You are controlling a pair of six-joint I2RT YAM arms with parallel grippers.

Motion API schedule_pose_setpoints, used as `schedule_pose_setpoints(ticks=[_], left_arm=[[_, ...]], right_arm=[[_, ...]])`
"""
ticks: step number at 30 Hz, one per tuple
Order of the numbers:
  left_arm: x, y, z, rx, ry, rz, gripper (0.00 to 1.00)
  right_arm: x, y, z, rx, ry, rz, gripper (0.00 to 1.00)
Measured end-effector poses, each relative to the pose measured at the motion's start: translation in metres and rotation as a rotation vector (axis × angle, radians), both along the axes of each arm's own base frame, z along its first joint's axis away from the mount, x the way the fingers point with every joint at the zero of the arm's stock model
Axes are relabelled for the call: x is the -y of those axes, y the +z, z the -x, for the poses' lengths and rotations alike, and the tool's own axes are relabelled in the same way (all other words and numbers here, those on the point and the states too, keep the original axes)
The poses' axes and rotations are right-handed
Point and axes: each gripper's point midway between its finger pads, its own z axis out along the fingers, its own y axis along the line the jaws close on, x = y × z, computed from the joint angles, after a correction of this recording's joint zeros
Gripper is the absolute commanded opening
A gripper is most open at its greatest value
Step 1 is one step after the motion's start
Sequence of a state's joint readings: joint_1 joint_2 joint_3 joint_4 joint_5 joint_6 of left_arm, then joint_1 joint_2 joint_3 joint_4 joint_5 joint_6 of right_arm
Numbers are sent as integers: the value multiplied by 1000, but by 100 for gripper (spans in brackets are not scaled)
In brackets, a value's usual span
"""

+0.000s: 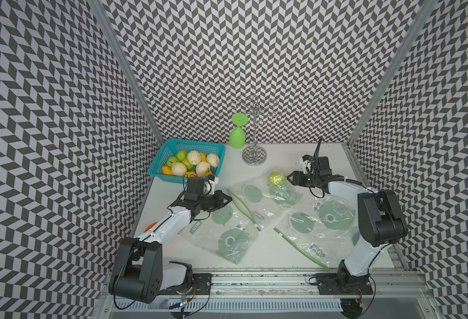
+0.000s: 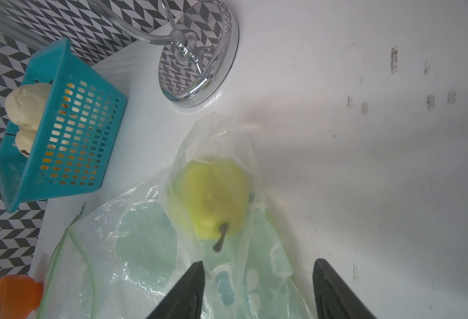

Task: Open the zip-top bag and take out the pear
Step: Pick up the pear from the zipper food storage bag.

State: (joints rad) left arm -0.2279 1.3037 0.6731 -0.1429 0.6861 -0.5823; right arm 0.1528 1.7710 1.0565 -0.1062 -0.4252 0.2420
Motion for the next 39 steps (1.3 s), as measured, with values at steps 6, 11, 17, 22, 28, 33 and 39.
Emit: schedule_pose_setpoints(ticks=[6,11,17,22,28,33,39], left_arm=[[8,-34,21,-95,-18,14,1],[15,-43,25,-119,-20,30,4],[35,-50,20,-131,-32,43,6],[49,-60,1,-131,-20,29,6],[48,-74,-21,-115,46,10,8],[50,-79,-37,-83,78,4,5],[50,-105,-45,-92,89,-9,3]], right_arm=[[0,-5,4,0,17,13,63],[-3,-4,5,4,37,5,63],[-4,-7,9,-2,51,-3,62],[-7,-11,13,-5,65,-15,62],[-10,-12,16,1,92,-15,43],[-16,-14,19,0,116,-16,2],[-28,9,29,28,140,-15,0]])
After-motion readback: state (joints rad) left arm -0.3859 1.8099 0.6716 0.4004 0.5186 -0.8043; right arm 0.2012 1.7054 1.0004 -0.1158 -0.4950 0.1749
